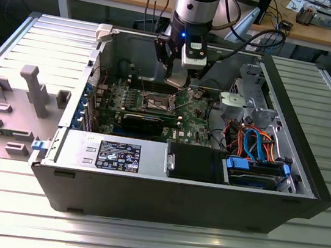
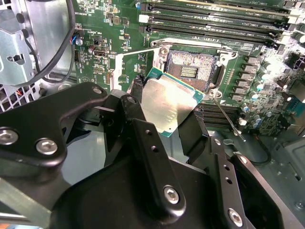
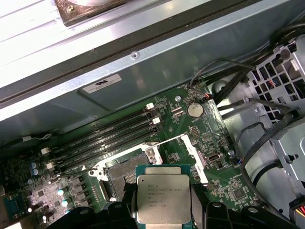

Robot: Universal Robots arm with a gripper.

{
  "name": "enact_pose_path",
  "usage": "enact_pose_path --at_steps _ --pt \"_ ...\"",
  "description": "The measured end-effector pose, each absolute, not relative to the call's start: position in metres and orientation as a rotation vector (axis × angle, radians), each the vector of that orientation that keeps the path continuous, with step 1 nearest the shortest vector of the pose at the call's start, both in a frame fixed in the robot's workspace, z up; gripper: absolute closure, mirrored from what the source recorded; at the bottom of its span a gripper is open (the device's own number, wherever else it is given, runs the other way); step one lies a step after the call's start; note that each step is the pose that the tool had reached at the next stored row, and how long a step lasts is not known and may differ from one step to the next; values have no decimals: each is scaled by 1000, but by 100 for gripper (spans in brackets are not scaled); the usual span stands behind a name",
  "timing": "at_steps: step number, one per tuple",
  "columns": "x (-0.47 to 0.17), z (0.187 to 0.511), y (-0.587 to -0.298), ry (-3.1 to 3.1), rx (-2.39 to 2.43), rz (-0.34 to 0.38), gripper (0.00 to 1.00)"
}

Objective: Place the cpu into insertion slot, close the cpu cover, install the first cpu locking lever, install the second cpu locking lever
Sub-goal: 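Place the cpu into insertion slot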

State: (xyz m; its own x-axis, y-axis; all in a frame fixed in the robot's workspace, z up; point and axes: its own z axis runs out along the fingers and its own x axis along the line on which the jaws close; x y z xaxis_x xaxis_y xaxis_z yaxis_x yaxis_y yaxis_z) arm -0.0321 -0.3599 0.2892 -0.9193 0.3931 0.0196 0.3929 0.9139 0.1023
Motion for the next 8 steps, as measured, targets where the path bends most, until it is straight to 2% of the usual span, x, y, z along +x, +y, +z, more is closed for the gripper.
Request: enact_pose_path --at_steps 8 --pt "-32 289 -360 3070 637 164 46"
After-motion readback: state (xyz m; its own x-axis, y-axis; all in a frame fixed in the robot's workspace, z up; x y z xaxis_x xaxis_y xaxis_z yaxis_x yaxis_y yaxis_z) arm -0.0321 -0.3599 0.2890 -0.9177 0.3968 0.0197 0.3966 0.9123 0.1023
